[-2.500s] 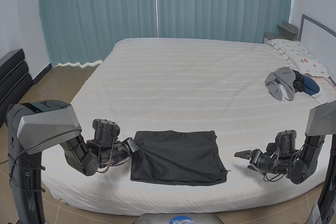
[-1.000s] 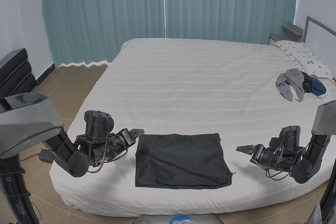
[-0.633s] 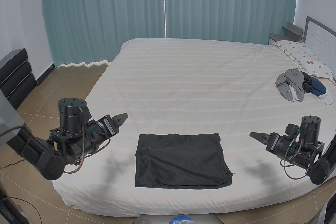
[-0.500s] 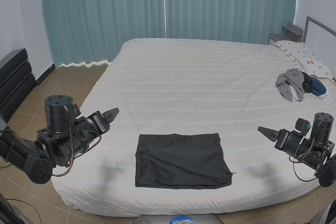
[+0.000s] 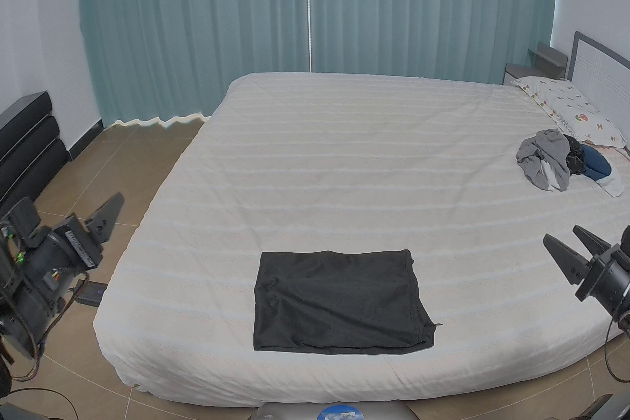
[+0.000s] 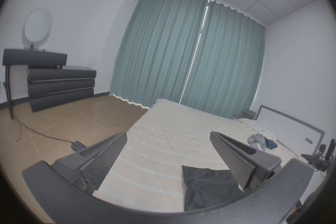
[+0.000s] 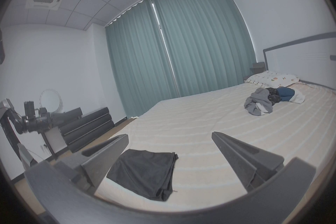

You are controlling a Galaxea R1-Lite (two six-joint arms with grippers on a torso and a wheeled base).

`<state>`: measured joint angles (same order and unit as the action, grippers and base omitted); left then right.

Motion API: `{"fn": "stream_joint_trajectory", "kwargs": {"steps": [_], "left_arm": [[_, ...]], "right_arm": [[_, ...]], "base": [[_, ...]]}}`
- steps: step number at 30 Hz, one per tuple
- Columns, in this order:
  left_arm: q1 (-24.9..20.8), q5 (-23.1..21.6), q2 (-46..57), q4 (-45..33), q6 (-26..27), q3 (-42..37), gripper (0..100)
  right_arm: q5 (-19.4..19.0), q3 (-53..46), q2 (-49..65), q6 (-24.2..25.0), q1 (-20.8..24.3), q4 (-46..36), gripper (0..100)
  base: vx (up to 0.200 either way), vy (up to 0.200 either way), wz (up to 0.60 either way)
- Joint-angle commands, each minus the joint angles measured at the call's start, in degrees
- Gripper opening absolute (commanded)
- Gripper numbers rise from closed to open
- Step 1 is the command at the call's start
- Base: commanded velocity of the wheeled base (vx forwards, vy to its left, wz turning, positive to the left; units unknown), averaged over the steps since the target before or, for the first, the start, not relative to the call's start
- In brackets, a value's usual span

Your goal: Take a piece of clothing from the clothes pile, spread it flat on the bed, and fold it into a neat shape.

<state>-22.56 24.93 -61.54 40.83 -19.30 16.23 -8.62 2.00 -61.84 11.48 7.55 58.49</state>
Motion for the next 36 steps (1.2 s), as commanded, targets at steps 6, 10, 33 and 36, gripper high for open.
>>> {"fn": "stream_joint_trajectory", "kwargs": {"steps": [6, 10, 33, 36], "left_arm": [[6.04, 3.37, 34.56, -23.86, 13.94, -0.14, 100], [10.08, 2.84, 40.09, -28.17, 17.36, -0.23, 100], [23.18, -2.43, 59.96, -40.74, 24.48, -2.51, 100], [22.83, -3.92, 61.54, -40.47, 24.31, -5.77, 100]], "right_arm": [[-0.87, 9.51, 39.61, -8.58, -0.51, -47.59, 100], [-0.79, 13.91, 46.20, -9.73, -0.51, -60.51, 100], [15.12, 18.39, 56.22, -14.74, -3.77, -80.11, 100], [14.86, 17.16, 59.56, -16.14, -7.02, -80.55, 100]], "base": [[0.000, 0.000, 0.00], [0.000, 0.000, 0.00], [0.000, 0.000, 0.00], [0.000, 0.000, 0.00]]}}
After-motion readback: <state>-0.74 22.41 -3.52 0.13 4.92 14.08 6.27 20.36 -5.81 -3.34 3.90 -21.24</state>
